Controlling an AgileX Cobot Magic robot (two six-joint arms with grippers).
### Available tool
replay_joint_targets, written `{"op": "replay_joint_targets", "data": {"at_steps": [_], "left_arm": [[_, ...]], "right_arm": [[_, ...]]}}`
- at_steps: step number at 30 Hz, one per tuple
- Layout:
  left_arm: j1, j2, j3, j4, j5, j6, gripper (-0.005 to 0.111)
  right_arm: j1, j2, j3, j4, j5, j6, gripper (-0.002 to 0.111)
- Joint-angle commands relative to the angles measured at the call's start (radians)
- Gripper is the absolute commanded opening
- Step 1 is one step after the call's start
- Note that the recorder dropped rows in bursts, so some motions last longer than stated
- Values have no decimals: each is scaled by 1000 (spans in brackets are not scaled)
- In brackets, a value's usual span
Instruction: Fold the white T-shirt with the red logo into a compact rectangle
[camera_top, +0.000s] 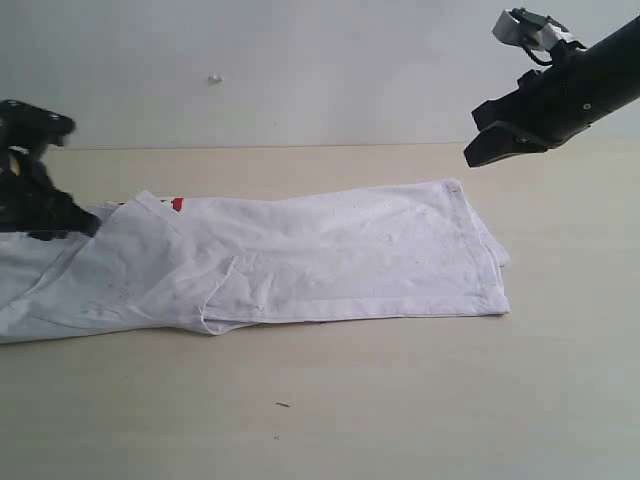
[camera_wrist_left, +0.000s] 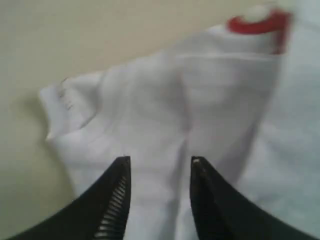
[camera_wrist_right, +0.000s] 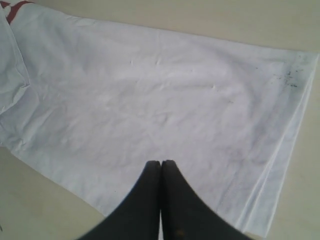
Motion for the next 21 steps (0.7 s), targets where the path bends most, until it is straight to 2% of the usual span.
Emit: {"op": "replay_joint_targets", "data": {"at_steps": [1,4,6,7,9,13,14,15,17,21], "left_arm": [[174,-11,-6,-92,84,-166,39],[279,-11,-6,-246,93,-82,45],[321,-11,-6,-329,98,-22,51],[359,-9,-6,-425,104,56,56],[383,2,-6,-500,112,115,55],[399,46,-6,-657,132,246,55],[399,61,-6,-712,134,296,55],[399,85,-6,-836,148,412,55],[399,105,-6,-940,161,512,55],[399,148,-6,-950,154,528,55]], "right_arm": [[0,-5,-5,-10,-13,1,0],[0,-5,-5,-10,-17,1,0],[0,-5,-5,-10,-22,1,0],[0,-5,-5,-10,-29,1,0],[0,-5,-5,-10,-31,1,0],[0,-5,-5,-10,-31,1,0],[0,-5,-5,-10,-31,1,0],[0,-5,-5,-10,-31,1,0],[0,-5,-5,-10,-33,3,0],[0,-3,-5,-10,-35,3,0]]}}
